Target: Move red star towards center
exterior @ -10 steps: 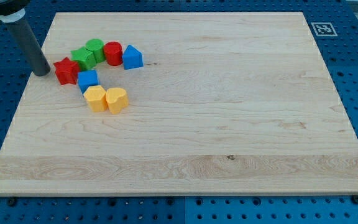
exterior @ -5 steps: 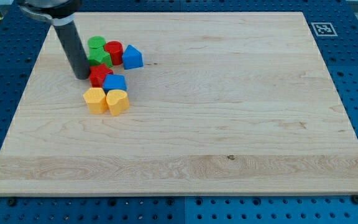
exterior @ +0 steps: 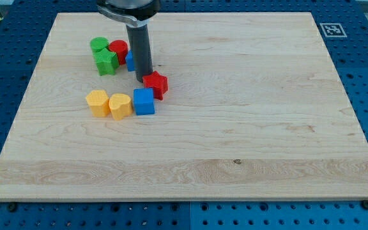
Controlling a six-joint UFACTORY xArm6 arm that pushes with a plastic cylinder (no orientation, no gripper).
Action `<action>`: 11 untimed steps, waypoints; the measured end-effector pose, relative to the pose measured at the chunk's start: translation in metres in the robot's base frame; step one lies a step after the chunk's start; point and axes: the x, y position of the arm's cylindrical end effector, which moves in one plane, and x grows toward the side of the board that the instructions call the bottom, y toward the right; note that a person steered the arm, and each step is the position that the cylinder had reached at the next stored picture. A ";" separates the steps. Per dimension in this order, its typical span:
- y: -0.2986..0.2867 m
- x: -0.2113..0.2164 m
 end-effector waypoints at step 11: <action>0.018 0.022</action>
